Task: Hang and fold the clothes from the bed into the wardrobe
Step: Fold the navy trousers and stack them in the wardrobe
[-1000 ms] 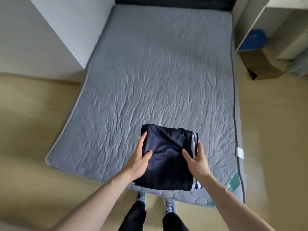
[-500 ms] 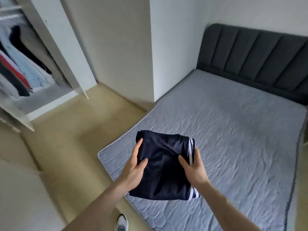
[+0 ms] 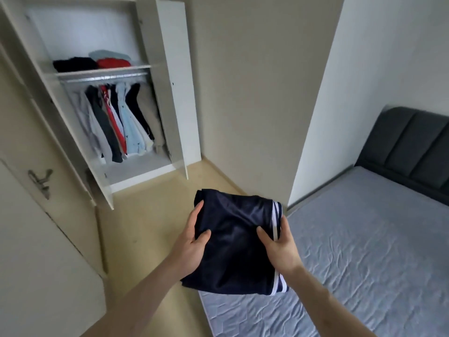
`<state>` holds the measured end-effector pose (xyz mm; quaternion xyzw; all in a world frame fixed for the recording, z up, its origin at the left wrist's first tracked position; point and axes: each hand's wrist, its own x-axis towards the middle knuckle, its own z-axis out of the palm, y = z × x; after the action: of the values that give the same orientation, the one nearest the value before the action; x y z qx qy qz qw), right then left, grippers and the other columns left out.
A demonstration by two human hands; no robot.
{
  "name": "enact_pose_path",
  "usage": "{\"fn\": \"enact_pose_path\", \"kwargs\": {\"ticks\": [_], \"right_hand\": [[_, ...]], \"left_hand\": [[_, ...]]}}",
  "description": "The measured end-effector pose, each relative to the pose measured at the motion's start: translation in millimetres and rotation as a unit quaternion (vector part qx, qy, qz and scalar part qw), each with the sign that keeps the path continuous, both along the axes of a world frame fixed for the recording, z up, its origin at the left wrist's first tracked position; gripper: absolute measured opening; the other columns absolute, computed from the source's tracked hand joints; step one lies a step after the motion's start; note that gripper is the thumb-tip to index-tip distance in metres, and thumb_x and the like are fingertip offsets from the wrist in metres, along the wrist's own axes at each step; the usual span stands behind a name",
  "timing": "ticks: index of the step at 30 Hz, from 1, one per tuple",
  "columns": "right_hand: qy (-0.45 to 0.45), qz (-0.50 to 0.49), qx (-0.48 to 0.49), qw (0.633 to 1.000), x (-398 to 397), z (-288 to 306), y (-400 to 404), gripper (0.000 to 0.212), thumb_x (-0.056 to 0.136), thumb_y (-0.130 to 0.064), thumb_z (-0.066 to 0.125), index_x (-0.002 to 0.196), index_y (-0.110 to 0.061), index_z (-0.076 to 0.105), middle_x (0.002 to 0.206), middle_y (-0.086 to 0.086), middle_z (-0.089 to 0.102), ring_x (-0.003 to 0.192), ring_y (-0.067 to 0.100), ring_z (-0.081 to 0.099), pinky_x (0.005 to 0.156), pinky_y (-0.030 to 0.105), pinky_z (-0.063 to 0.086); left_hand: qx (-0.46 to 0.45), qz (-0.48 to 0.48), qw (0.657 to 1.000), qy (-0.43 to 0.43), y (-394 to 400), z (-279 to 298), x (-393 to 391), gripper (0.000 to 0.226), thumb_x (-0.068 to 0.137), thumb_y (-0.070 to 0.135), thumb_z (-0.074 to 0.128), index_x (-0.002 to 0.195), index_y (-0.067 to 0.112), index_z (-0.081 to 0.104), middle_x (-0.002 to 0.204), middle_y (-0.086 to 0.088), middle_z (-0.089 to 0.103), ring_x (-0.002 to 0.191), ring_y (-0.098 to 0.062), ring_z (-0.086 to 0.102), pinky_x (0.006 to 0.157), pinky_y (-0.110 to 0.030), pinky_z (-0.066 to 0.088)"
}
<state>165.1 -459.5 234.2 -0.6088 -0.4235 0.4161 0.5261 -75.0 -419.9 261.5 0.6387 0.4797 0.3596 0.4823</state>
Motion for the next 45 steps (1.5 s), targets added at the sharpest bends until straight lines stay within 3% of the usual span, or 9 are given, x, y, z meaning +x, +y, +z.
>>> {"fn": "enact_pose_path", "kwargs": {"ticks": [4,7,12,15,19,27,34,40,45], "right_hand": [[0.011,0.019,0.021,1.0,-49,16,70,0.058,0.087,-0.045,0.074,0.138,-0.037,0.048,0.127,-0.012,0.066,0.119,0.012,0.065,0.106,0.046,0.052],[0.021,0.042,0.034,0.998,-77,31,115,0.045,0.092,-0.033,0.073,0.132,-0.037,0.052,0.122,-0.012,0.068,0.114,0.011,0.067,0.104,0.045,0.054],[0.018,0.081,0.054,0.995,-115,54,206,0.05,0.09,-0.034,0.073,0.134,-0.041,0.05,0.125,-0.012,0.068,0.116,0.013,0.067,0.104,0.046,0.053],[0.018,0.095,0.064,0.993,-132,64,260,0.047,0.092,-0.032,0.072,0.133,-0.041,0.051,0.122,-0.014,0.069,0.113,0.011,0.068,0.103,0.044,0.055],[0.006,0.115,0.08,0.99,-151,72,336,0.044,0.094,-0.033,0.07,0.131,-0.045,0.05,0.118,-0.021,0.069,0.11,0.006,0.068,0.102,0.042,0.055],[-0.014,0.161,0.1,0.982,-185,117,483,0.042,0.093,-0.033,0.07,0.129,-0.044,0.052,0.115,-0.019,0.07,0.107,0.008,0.068,0.1,0.042,0.056],[-0.013,0.193,0.122,0.974,-231,152,598,0.051,0.093,-0.032,0.07,0.138,-0.04,0.047,0.121,-0.018,0.067,0.113,0.01,0.066,0.105,0.044,0.053],[0.014,0.207,0.138,0.968,-284,173,703,0.044,0.092,-0.032,0.071,0.13,-0.041,0.052,0.12,-0.014,0.07,0.111,0.013,0.068,0.103,0.045,0.055],[0.018,0.214,0.153,0.965,-339,194,793,0.045,0.094,-0.03,0.07,0.133,-0.043,0.05,0.122,-0.013,0.069,0.111,0.013,0.068,0.101,0.043,0.056]], "left_hand": [[0.012,0.017,1.0,0.001,58,22,-49,0.066,0.107,0.013,0.048,0.154,0.054,0.024,0.124,0.051,0.051,0.118,0.014,0.056,0.105,-0.024,0.044],[0.017,0.033,0.999,0.0,94,36,-78,0.066,0.108,0.013,0.047,0.153,0.055,0.024,0.119,0.055,0.049,0.114,0.02,0.054,0.1,-0.018,0.044],[0.025,0.063,0.998,0.006,167,54,-118,0.065,0.108,0.017,0.047,0.153,0.056,0.021,0.122,0.058,0.039,0.11,0.031,0.046,0.093,-0.004,0.04],[0.036,0.085,0.996,0.007,214,65,-134,0.066,0.108,0.016,0.047,0.154,0.055,0.02,0.13,0.05,0.036,0.114,0.026,0.044,0.111,-0.018,0.036],[0.056,0.111,0.992,0.021,279,77,-149,0.066,0.108,0.013,0.048,0.157,0.049,0.02,0.13,0.048,0.033,0.113,0.026,0.041,0.105,-0.009,0.034],[0.102,0.175,0.979,0.011,396,109,-184,0.071,0.104,0.011,0.052,0.157,0.049,0.022,0.157,0.022,0.035,0.141,-0.004,0.04,0.121,-0.035,0.034],[0.123,0.195,0.973,-0.033,494,142,-228,0.07,0.104,0.007,0.052,0.154,0.049,0.029,0.144,0.027,0.045,0.119,0.017,0.051,0.09,-0.003,0.045],[0.148,0.195,0.969,-0.043,597,170,-280,0.069,0.104,0.005,0.052,0.152,0.048,0.028,0.13,0.034,0.047,0.102,0.026,0.054,0.083,-0.002,0.047],[0.154,0.201,0.966,-0.046,690,185,-337,0.071,0.104,0.007,0.053,0.155,0.048,0.025,0.135,0.027,0.046,0.115,0.012,0.053,0.097,-0.012,0.047]]}}
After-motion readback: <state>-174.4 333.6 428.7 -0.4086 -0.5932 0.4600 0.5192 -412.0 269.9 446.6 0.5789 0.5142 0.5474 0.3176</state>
